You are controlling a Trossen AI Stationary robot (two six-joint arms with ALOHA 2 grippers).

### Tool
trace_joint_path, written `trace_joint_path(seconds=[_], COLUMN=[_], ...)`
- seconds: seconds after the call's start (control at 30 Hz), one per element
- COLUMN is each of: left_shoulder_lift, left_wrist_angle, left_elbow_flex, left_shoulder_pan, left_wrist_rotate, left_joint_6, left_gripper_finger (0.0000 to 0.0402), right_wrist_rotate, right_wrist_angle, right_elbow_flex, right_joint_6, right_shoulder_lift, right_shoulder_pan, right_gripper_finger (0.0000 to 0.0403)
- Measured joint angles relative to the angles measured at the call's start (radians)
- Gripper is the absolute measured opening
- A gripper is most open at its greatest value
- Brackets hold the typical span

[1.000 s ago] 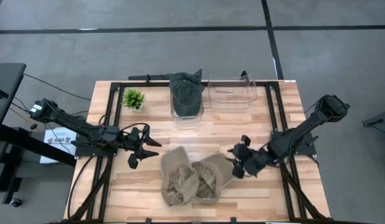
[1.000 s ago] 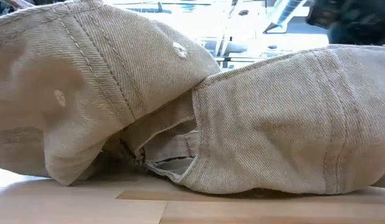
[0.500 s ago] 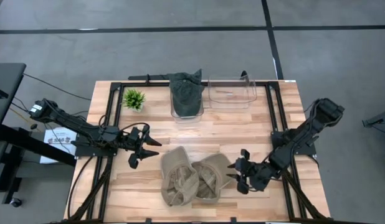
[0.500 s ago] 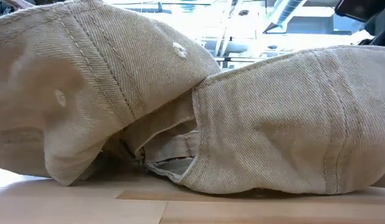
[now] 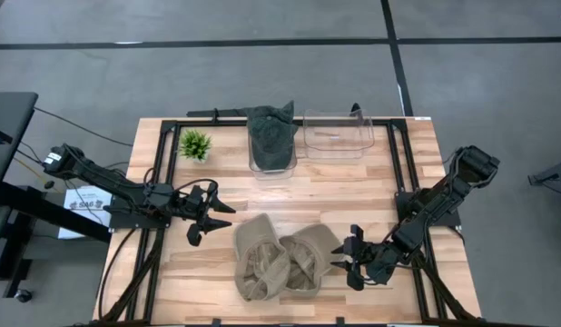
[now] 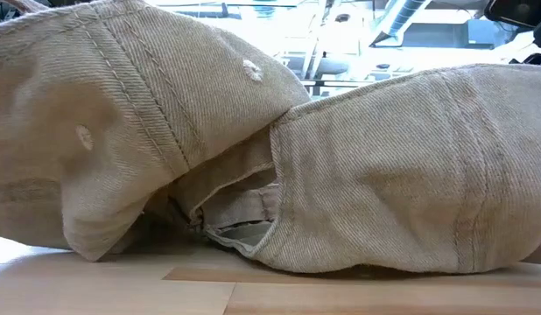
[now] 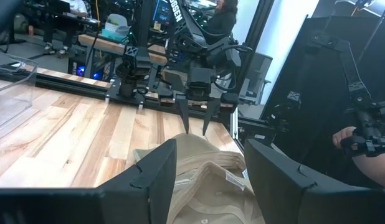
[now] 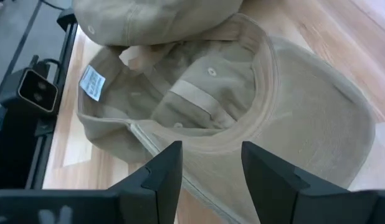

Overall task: Pick & Place hat
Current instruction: Put the brown cap into the right transparent bin

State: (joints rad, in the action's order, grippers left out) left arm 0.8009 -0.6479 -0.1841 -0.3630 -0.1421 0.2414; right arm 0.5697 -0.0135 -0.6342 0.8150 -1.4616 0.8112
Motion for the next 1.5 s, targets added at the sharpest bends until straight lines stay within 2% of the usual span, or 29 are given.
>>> trace_joint_path(seconds=[0.33, 0.47, 0.7, 1.07, 1.5], left_shoulder_lift=[0.000, 0.000, 0.000, 0.000, 0.000], left_wrist_angle=[0.000, 0.000, 0.000, 0.000, 0.000], left_elbow_flex=[0.000, 0.000, 0.000, 0.000, 0.000], left_shoulder_pan=[0.000, 0.000, 0.000, 0.000, 0.000], left_wrist_rotate=[0.000, 0.000, 0.000, 0.000, -0.001], left_joint_6=[0.000, 0.000, 0.000, 0.000, 0.000], left_gripper_finger=[0.0186, 0.0186, 0.0186, 0.0186, 0.0186], right_wrist_rotate=[-0.002, -0.007, -0.053, -0.080, -0.177], right_wrist_angle=[-0.005, -0.019, -0.062, -0.096, -0.171], right_elbow_flex=[0.000, 0.000, 0.000, 0.000, 0.000], right_joint_6=[0.020, -0.063, -0.140, -0.143, -0.146], right_shoulder_lift=[0.000, 0.000, 0.000, 0.000, 0.000], right_shoulder_pan=[0.000, 0.000, 0.000, 0.000, 0.000], right_gripper_finger=[0.0151, 0.0147, 0.0139, 0.0127, 0.0123])
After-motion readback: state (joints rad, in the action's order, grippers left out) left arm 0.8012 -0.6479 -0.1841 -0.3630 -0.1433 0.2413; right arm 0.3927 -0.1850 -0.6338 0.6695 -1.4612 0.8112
